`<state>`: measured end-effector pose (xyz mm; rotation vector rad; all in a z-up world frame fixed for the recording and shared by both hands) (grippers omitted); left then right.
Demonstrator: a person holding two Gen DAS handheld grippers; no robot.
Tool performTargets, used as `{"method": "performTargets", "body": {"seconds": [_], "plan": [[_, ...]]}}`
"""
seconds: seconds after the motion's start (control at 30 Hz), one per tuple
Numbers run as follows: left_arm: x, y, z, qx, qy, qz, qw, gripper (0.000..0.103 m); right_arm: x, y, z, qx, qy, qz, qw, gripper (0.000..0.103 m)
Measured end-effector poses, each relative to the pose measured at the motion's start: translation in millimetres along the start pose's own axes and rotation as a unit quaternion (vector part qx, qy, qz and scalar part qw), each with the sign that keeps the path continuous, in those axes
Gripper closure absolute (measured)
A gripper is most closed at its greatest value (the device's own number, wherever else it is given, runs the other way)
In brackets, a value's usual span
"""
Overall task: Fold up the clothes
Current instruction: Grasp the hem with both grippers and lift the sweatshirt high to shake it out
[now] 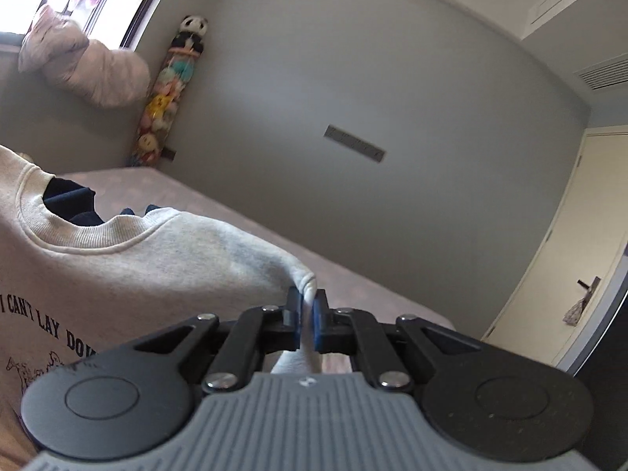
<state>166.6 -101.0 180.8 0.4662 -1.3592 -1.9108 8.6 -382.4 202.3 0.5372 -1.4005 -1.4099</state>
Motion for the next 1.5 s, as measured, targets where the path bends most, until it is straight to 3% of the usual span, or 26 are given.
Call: {"method": "performTargets", "body": {"seconds": [0.23,0.4,0.63,0.83,0.97,1.07,1.3,1.5], "plan": [[32,82,90,0.123,-0.015,-0.033,0.9918,0.092,35,90,95,0.108,-0.053,-0.012,0.993,0.097],[52,102,153,0.191,-0.029,-0.041,0.9802,0.092,52,132,165,0.166,-0.07,-0.023,0.983,0.097],[83,112,204,0.232,-0.018,-0.073,0.9697,0.092,53,128,208,0.195,-0.07,-0.037,0.978,0.097],[83,109,210,0.227,-0.018,-0.081,0.9703,0.092,53,119,240,0.212,-0.066,-0.047,0.974,0.097],[77,98,193,0.194,-0.016,-0.079,0.9777,0.092,52,113,260,0.223,-0.063,-0.054,0.971,0.097],[76,88,155,0.154,-0.014,-0.073,0.9853,0.092,47,98,237,0.2,-0.056,-0.056,0.977,0.097],[49,72,20,0.056,0.006,-0.078,0.9954,0.092,33,58,119,0.12,-0.041,-0.064,0.99,0.096],[-1,46,-102,-0.027,0.038,-0.087,0.9951,0.092,18,23,-8,0.039,-0.032,-0.064,0.997,0.096]]}}
Point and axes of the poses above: each gripper's, at about its wrist camera, not at the fingertips, and z roughly against the way its jaws point, x to its right, y to its top, the point moved 8 cm from there along -z, roughly the way its jaws point, and after that the axes turned 5 degrees about -z, right-handed, at the moved point
